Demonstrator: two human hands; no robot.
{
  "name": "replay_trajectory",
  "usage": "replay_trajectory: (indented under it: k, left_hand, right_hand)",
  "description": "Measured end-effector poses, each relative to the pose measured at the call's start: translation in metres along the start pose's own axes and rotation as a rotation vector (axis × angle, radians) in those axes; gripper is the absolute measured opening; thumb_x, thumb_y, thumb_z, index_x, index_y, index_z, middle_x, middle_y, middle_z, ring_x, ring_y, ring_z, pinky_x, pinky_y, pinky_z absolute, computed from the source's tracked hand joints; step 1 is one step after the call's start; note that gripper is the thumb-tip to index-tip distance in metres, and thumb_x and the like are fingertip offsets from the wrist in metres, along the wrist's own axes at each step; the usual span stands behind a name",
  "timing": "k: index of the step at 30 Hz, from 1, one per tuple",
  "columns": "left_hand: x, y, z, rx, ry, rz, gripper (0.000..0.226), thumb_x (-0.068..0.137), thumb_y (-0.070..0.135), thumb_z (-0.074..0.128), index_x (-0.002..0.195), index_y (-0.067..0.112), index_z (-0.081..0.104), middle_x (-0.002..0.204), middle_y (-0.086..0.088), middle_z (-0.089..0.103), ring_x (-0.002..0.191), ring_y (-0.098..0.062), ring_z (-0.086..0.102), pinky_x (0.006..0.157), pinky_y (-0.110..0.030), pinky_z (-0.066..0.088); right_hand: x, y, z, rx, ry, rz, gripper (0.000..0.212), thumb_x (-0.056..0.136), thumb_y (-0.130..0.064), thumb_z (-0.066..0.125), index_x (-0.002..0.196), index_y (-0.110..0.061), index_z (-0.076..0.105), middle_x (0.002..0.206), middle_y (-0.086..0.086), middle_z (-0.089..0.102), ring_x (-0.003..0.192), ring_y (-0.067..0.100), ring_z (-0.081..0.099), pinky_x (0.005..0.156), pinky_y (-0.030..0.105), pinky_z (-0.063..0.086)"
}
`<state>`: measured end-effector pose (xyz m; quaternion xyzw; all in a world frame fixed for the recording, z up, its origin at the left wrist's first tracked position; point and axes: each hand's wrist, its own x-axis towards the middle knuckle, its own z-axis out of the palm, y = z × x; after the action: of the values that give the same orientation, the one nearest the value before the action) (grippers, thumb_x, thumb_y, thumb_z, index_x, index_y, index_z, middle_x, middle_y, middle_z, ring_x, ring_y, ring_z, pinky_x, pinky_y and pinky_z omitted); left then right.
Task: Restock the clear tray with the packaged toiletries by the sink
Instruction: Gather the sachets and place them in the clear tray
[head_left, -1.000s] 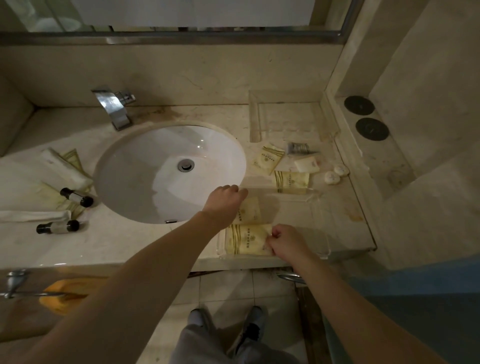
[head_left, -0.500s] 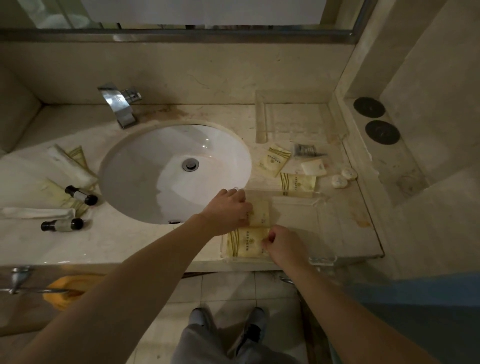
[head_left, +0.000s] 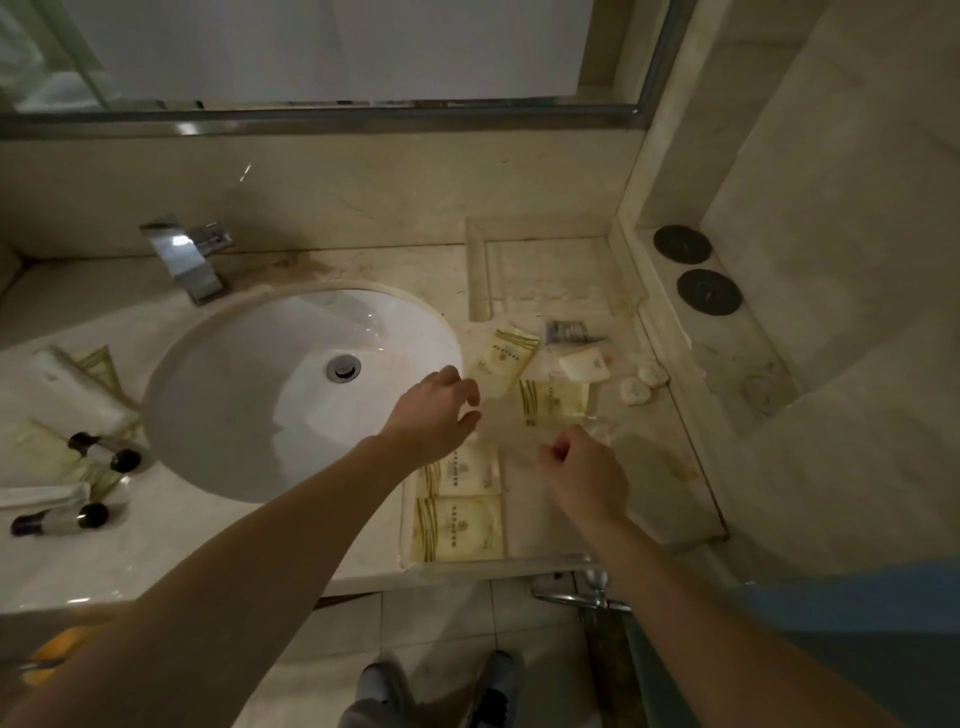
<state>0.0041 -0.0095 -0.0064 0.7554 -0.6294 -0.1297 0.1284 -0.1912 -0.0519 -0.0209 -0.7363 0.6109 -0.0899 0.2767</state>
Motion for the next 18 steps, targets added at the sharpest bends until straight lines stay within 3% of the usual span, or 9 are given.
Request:
replay_trajectory:
  k: [4, 7, 14, 18]
  left_hand:
    - [0.035, 0.009, -0.002, -0.166, 0.027, -0.131, 0.023, 0.089, 0.028, 0.059, 0.109, 0.018, 0.061, 0.109, -0.003, 0.055, 0.095, -0.021, 0.058, 0.083, -0.037, 0.051]
    - [0.060, 0.013, 0.002, -0.219, 0.036, -0.201, 0.023, 0.088, 0.025, 0.060, 0.109, 0.015, 0.062, 0.111, -0.005, 0.056, 0.092, -0.022, 0.060, 0.083, -0.034, 0.051]
    - [0.101, 0.015, 0.022, -0.207, -0.022, -0.418, 0.040, 0.088, 0.031, 0.060, 0.123, 0.015, 0.051, 0.121, -0.009, 0.053, 0.105, -0.028, 0.057, 0.089, -0.040, 0.052]
    - [0.111, 0.013, 0.037, -0.135, -0.014, -0.422, 0.047, 0.084, 0.039, 0.063, 0.121, 0.015, 0.045, 0.116, -0.009, 0.054, 0.106, -0.029, 0.054, 0.086, -0.044, 0.052]
  right_hand:
    - [0.036, 0.002, -0.017, 0.011, 0.080, 0.044, 0.012, 0.087, -0.030, 0.057, 0.081, -0.020, 0.054, 0.082, 0.001, 0.063, 0.072, 0.020, 0.057, 0.055, 0.027, 0.037]
    - [0.063, 0.006, -0.019, 0.016, 0.094, 0.093, 0.012, 0.086, -0.032, 0.059, 0.088, -0.019, 0.058, 0.090, 0.004, 0.064, 0.079, 0.024, 0.060, 0.062, 0.029, 0.043]
    - [0.103, 0.012, -0.008, -0.027, 0.055, 0.200, 0.030, 0.083, -0.038, 0.062, 0.103, -0.017, 0.055, 0.103, 0.007, 0.063, 0.096, 0.030, 0.061, 0.080, 0.040, 0.051]
    - [0.114, 0.014, 0.002, -0.045, 0.069, 0.234, 0.031, 0.080, -0.037, 0.063, 0.102, -0.017, 0.055, 0.098, 0.005, 0.067, 0.090, 0.028, 0.064, 0.080, 0.039, 0.051]
